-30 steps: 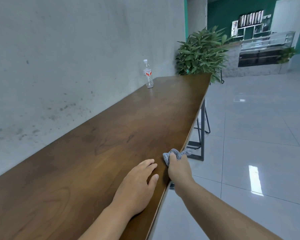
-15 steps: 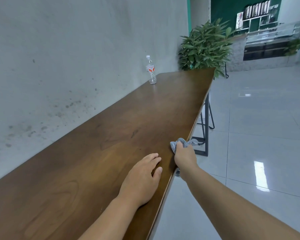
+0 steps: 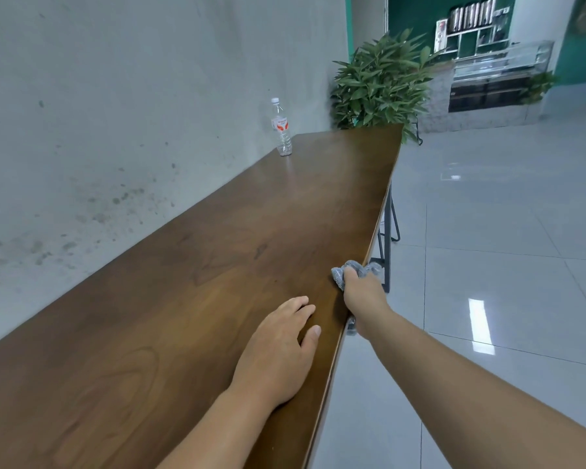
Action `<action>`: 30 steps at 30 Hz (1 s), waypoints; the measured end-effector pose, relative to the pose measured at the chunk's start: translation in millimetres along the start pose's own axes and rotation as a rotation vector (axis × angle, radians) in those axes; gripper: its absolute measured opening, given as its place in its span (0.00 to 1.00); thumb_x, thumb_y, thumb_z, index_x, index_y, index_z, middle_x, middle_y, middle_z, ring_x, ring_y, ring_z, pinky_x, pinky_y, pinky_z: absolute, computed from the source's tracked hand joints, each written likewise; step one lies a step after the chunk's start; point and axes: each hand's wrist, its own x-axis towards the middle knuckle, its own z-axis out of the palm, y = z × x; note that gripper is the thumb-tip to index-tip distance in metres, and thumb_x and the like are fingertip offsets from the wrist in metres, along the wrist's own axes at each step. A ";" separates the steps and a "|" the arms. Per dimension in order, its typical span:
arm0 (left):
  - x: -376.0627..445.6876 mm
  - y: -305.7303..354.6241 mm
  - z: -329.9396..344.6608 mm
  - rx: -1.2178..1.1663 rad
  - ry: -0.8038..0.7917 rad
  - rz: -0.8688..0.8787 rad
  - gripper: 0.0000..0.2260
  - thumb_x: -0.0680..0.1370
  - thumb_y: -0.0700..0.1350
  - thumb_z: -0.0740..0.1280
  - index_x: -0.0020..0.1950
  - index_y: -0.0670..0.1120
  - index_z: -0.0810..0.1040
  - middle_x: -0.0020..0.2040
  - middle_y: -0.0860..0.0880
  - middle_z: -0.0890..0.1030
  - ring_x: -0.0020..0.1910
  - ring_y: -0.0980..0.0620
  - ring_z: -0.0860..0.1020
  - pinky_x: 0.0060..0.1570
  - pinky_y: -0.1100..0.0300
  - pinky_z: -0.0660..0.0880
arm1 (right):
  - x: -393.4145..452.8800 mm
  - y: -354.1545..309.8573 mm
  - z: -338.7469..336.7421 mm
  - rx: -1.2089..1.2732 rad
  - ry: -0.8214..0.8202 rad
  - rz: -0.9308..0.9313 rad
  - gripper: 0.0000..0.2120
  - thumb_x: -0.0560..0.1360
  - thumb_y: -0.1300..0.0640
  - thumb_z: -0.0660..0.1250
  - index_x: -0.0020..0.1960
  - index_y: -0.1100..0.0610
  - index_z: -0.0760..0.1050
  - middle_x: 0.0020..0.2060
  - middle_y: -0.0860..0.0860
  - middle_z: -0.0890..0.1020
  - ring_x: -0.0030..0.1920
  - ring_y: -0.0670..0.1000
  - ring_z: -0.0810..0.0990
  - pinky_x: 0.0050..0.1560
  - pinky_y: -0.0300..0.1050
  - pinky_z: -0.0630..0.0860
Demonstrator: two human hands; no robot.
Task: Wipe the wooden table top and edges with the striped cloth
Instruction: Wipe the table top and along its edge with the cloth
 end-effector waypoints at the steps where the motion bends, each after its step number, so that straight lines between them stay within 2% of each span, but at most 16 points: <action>1: -0.1 -0.1 -0.2 0.000 0.000 0.002 0.21 0.82 0.56 0.52 0.76 0.57 0.60 0.76 0.63 0.57 0.74 0.64 0.54 0.72 0.64 0.53 | 0.3 -1.2 0.1 -0.002 0.007 0.005 0.28 0.81 0.43 0.54 0.77 0.56 0.60 0.69 0.56 0.72 0.66 0.58 0.72 0.66 0.56 0.71; 6: -3.8 2.1 -3.4 -0.002 -0.008 0.016 0.21 0.83 0.55 0.53 0.76 0.56 0.60 0.76 0.61 0.57 0.74 0.63 0.54 0.71 0.65 0.52 | -12.5 1.0 -0.8 -0.007 0.008 -0.017 0.28 0.82 0.43 0.54 0.77 0.56 0.60 0.69 0.56 0.71 0.66 0.59 0.72 0.67 0.57 0.69; 11: -20.7 -1.9 -8.1 0.007 -0.027 0.024 0.22 0.82 0.56 0.53 0.77 0.56 0.59 0.76 0.62 0.56 0.75 0.63 0.54 0.71 0.65 0.52 | -46.4 27.6 2.6 -0.024 -0.046 -0.038 0.22 0.82 0.44 0.53 0.72 0.53 0.64 0.57 0.53 0.75 0.55 0.54 0.74 0.53 0.51 0.72; 19: -29.3 -4.7 -6.5 -0.017 0.005 0.039 0.21 0.82 0.55 0.52 0.76 0.56 0.60 0.76 0.62 0.57 0.74 0.64 0.54 0.72 0.66 0.53 | -50.5 33.5 3.6 -0.031 -0.052 -0.031 0.21 0.82 0.45 0.53 0.71 0.54 0.65 0.58 0.55 0.75 0.54 0.55 0.74 0.46 0.48 0.70; 24: -30.2 -4.0 -7.5 -0.013 -0.002 0.035 0.21 0.83 0.55 0.52 0.76 0.56 0.61 0.76 0.61 0.58 0.74 0.63 0.54 0.71 0.65 0.52 | -31.0 17.1 3.7 -0.057 -0.005 -0.037 0.26 0.81 0.45 0.54 0.74 0.57 0.63 0.63 0.57 0.75 0.60 0.58 0.74 0.62 0.55 0.72; 30: -37.7 -4.3 -11.6 -0.006 -0.028 0.030 0.21 0.83 0.55 0.52 0.76 0.55 0.60 0.77 0.60 0.57 0.75 0.61 0.54 0.72 0.63 0.54 | -40.0 21.4 5.9 -0.001 -0.001 -0.002 0.26 0.81 0.42 0.54 0.74 0.55 0.63 0.63 0.55 0.74 0.60 0.57 0.74 0.63 0.57 0.72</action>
